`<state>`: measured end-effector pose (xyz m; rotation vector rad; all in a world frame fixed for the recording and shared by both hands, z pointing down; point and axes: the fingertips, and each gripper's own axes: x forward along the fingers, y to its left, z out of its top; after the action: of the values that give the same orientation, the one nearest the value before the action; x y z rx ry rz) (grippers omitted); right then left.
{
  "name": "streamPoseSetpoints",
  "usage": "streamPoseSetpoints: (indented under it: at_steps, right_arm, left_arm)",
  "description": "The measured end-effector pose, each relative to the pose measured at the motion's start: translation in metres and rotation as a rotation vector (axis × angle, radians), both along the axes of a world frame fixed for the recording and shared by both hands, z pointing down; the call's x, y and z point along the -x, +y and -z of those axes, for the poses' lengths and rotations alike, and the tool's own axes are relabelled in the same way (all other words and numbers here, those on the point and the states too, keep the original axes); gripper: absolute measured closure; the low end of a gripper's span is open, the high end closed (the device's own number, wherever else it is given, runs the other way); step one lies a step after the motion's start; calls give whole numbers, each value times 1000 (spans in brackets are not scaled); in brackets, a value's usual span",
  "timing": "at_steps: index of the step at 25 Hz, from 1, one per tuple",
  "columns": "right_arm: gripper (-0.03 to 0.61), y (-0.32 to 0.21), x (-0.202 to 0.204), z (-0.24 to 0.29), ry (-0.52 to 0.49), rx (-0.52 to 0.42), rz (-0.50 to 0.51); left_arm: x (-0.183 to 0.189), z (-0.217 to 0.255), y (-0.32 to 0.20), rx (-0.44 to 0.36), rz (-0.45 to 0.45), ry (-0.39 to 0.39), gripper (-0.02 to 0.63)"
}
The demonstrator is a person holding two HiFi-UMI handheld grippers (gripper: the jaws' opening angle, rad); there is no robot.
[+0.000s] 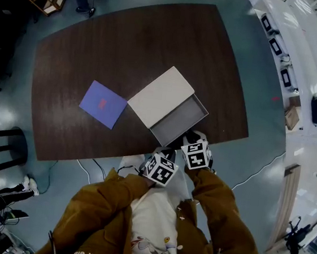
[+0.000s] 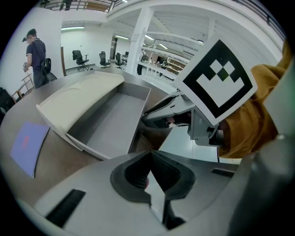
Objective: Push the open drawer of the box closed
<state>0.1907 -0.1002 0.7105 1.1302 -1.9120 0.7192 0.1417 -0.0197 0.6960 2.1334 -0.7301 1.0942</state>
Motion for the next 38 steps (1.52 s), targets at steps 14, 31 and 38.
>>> streamPoseSetpoints:
  at_steps: [14, 31, 38]
  right_arm:
    - [503, -16, 11, -3, -12, 11, -2]
    - [503, -34, 22, -3, -18, -5, -23]
    - [503, -48, 33, -5, -24, -15, -22]
  left_arm:
    - [19, 25, -28, -15, 84, 91, 607]
    - [44, 70, -51, -26, 105, 176, 607]
    - [47, 71, -47, -20, 71, 183, 607]
